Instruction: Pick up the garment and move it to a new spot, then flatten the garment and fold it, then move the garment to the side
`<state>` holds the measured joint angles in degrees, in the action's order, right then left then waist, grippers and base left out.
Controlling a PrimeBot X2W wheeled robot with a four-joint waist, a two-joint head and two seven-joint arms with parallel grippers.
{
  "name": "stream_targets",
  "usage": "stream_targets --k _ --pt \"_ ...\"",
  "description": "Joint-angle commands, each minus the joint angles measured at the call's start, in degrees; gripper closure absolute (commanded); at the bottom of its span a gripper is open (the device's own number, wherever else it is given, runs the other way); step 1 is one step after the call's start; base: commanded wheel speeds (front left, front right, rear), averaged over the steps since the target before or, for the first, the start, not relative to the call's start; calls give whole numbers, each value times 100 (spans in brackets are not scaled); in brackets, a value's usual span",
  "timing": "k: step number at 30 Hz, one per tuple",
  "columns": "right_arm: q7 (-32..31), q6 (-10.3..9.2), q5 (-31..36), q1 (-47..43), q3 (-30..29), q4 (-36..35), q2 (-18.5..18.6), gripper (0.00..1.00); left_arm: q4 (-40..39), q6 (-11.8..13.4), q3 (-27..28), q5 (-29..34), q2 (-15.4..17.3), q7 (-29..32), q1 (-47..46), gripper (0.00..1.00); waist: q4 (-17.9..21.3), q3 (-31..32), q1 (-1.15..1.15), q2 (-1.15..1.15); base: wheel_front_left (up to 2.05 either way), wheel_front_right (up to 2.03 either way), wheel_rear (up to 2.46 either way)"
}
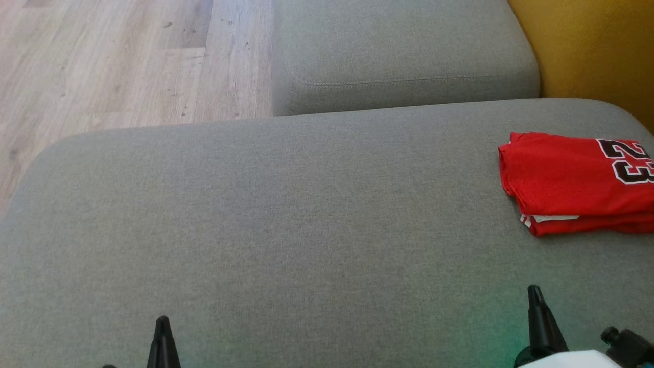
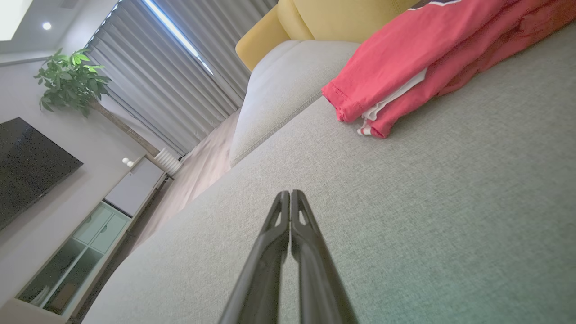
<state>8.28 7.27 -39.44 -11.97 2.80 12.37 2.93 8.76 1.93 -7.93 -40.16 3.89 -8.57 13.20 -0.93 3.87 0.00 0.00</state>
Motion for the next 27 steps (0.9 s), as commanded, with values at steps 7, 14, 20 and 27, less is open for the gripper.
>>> stream_targets --k 7,14,20,27 --pt "-117 9 -561 458 -57 -132 125 100 -98 -120 201 -540 78 101 -399 100 8 -35 0 0 0 0 0" --pt "-224 10 -1035 586 -112 -105 133 100 -41 -198 287 -1013 84 209 -543 100 16 -70 0 0 0 0 0" --pt "-318 11 -1439 695 -162 -82 138 100 9 -265 364 -1416 88 303 -667 100 23 -101 0 0 0 0 0" --pt "-429 13 -1910 822 -222 -55 143 100 67 -344 455 -1885 91 416 -812 100 31 -136 0 0 0 0 0"
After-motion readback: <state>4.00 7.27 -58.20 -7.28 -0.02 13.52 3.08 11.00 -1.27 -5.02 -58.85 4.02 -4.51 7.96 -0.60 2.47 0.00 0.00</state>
